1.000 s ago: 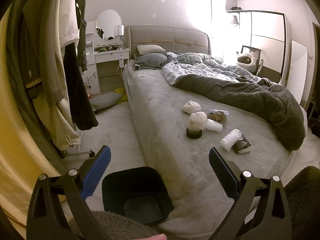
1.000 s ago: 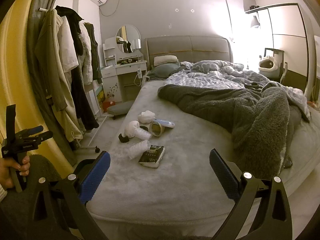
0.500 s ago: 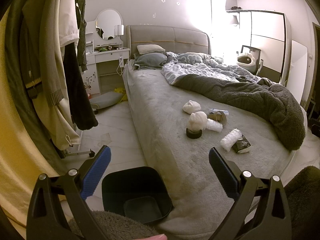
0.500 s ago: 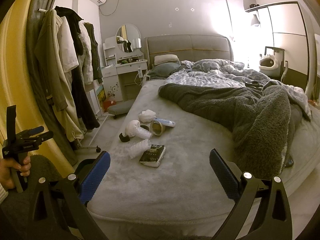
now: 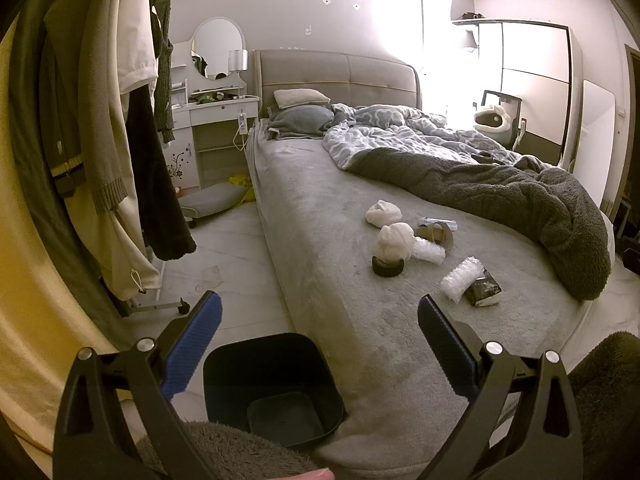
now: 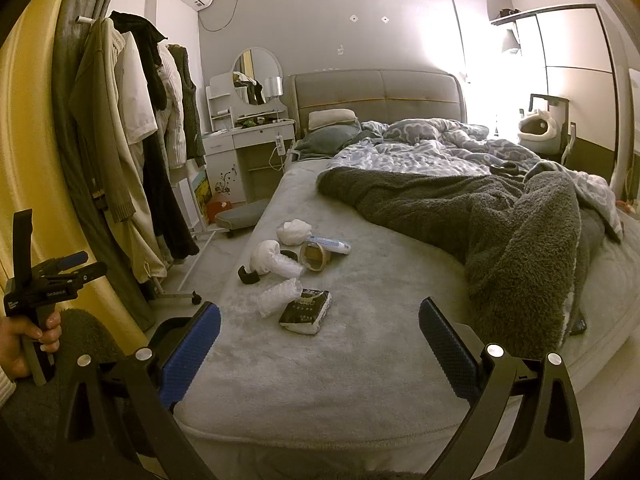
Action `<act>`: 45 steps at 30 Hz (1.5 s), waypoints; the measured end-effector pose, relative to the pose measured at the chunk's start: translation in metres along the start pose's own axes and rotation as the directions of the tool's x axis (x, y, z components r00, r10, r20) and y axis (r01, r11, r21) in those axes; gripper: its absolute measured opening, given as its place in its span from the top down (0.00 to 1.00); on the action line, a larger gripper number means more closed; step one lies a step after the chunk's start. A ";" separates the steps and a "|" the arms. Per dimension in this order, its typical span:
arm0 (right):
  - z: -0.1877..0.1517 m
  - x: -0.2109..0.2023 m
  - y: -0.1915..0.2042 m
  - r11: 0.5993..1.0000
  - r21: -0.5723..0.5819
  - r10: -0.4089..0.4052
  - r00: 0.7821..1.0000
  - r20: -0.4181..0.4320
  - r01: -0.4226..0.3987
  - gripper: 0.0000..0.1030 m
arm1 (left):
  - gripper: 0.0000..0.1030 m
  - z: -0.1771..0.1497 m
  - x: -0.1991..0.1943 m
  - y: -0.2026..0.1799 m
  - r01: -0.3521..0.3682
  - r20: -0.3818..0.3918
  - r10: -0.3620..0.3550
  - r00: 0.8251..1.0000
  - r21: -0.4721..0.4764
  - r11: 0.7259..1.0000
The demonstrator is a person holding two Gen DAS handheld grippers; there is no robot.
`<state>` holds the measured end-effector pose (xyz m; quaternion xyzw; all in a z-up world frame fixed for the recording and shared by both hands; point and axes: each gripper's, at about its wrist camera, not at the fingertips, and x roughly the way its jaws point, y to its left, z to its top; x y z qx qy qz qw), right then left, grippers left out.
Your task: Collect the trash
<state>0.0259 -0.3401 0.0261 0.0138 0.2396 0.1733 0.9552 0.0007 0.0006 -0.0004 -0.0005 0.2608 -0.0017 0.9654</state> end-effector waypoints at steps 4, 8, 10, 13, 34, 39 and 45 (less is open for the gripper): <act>0.000 0.000 0.000 1.000 0.000 0.000 1.000 -0.001 0.000 0.03 | 0.03 0.000 0.000 0.000 0.000 0.000 0.000 1.000 0.000 1.000; 0.000 0.000 0.000 1.000 0.000 0.000 1.000 0.000 0.000 0.03 | 0.03 0.000 0.000 0.000 0.000 -0.001 0.000 1.000 0.000 1.000; 0.000 0.000 0.000 1.000 0.000 0.000 1.000 -0.001 0.000 0.03 | 0.03 0.000 0.000 0.000 0.000 -0.001 0.000 1.000 -0.001 1.000; 0.000 0.000 0.000 1.000 -0.001 0.000 1.000 -0.001 0.000 0.03 | 0.03 0.000 0.000 0.000 0.000 -0.001 0.000 1.000 0.000 1.000; -0.002 0.012 0.007 0.998 -0.045 -0.039 0.998 -0.048 0.037 0.03 | 0.03 -0.004 0.018 -0.016 0.031 -0.023 -0.030 0.999 0.063 0.998; -0.003 0.032 0.012 0.997 -0.052 -0.062 0.993 -0.096 0.057 0.03 | 0.04 -0.002 0.028 -0.031 0.116 -0.052 -0.111 0.992 0.115 0.987; -0.008 0.059 0.016 0.995 -0.060 -0.081 0.986 -0.144 0.073 0.03 | 0.04 0.006 0.041 -0.046 0.195 -0.039 -0.191 0.981 0.159 0.968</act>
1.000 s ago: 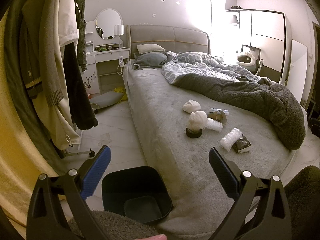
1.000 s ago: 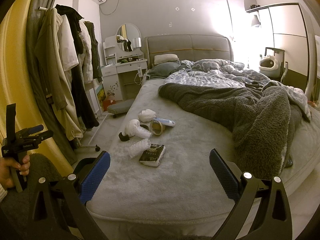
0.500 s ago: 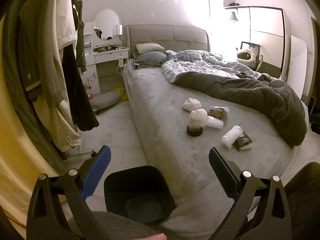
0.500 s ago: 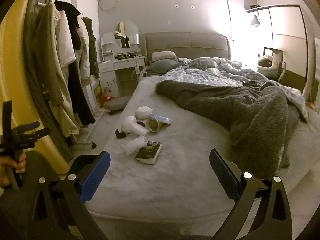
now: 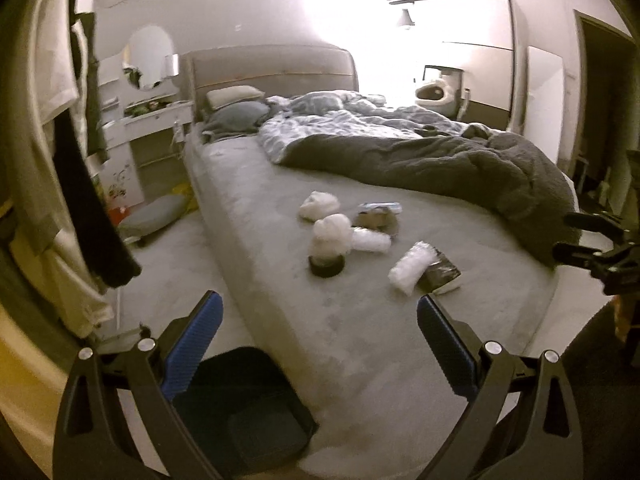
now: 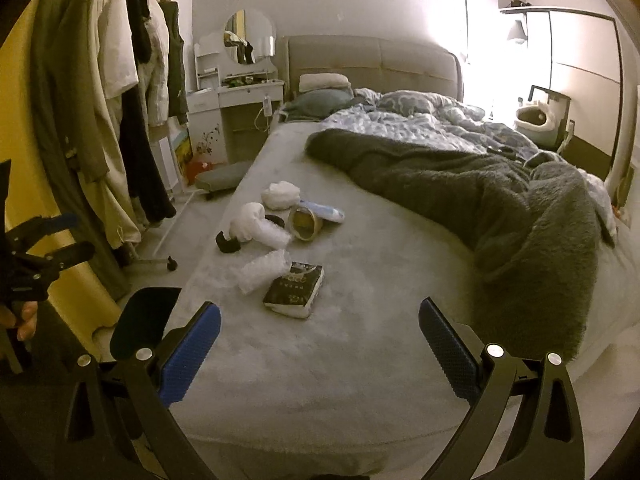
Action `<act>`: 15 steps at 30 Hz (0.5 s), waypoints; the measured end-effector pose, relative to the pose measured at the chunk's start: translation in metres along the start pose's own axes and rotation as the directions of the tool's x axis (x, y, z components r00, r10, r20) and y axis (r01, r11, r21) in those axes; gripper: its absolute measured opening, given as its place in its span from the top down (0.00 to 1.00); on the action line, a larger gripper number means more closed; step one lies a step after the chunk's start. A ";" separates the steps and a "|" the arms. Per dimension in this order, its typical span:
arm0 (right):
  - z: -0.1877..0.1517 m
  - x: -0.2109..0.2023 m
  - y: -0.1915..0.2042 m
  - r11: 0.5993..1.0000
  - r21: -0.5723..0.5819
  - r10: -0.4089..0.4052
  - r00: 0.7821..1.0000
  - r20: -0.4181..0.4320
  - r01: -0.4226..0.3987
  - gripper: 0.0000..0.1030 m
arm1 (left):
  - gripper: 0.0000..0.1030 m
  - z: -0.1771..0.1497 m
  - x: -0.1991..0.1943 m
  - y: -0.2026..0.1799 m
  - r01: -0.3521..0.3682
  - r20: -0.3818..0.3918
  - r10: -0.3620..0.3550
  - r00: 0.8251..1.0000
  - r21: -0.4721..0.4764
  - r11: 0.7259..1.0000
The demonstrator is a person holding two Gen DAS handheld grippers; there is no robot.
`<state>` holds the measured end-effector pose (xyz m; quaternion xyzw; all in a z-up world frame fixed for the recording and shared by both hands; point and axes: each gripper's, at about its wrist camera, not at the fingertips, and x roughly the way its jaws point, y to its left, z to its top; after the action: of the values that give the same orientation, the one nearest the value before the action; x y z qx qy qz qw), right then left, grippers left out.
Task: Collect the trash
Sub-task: 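Grasp the clear bubble-wrap roll with the left tool while the right tool approaches the black 'Face' bag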
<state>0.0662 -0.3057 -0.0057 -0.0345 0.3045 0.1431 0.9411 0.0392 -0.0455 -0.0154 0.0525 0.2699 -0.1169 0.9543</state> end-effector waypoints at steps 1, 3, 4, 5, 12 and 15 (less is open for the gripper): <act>0.001 0.004 0.001 1.000 -0.004 0.004 1.000 -0.007 -0.004 0.03 | 0.04 0.002 0.004 -0.003 0.015 0.007 -0.015 1.000 0.016 1.000; 0.004 0.014 0.003 1.000 -0.010 0.016 1.000 -0.023 -0.016 0.03 | 0.04 0.006 0.012 -0.007 0.043 0.014 -0.044 0.999 0.041 0.998; 0.004 0.020 0.002 1.000 -0.008 0.025 0.999 -0.032 -0.025 0.03 | 0.04 0.009 0.017 -0.011 0.068 0.014 -0.069 0.998 0.057 0.996; 0.005 0.023 0.002 1.000 -0.007 0.027 0.999 -0.038 -0.027 0.03 | 0.05 0.011 0.022 -0.013 0.082 0.013 -0.084 0.996 0.072 0.994; -0.001 0.062 0.001 1.000 -0.011 0.021 0.992 -0.122 -0.022 0.16 | 0.18 0.017 0.068 -0.037 0.244 -0.047 -0.240 0.970 0.203 0.948; -0.007 0.077 0.004 0.999 -0.033 0.025 0.987 -0.161 -0.031 0.19 | 0.18 0.016 0.089 -0.044 0.308 -0.085 -0.296 0.951 0.211 0.928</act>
<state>0.1210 -0.2838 -0.0560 -0.0584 0.3773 0.1584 0.9106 0.1102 -0.1076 -0.0509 0.1195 0.2847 -0.2903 0.9057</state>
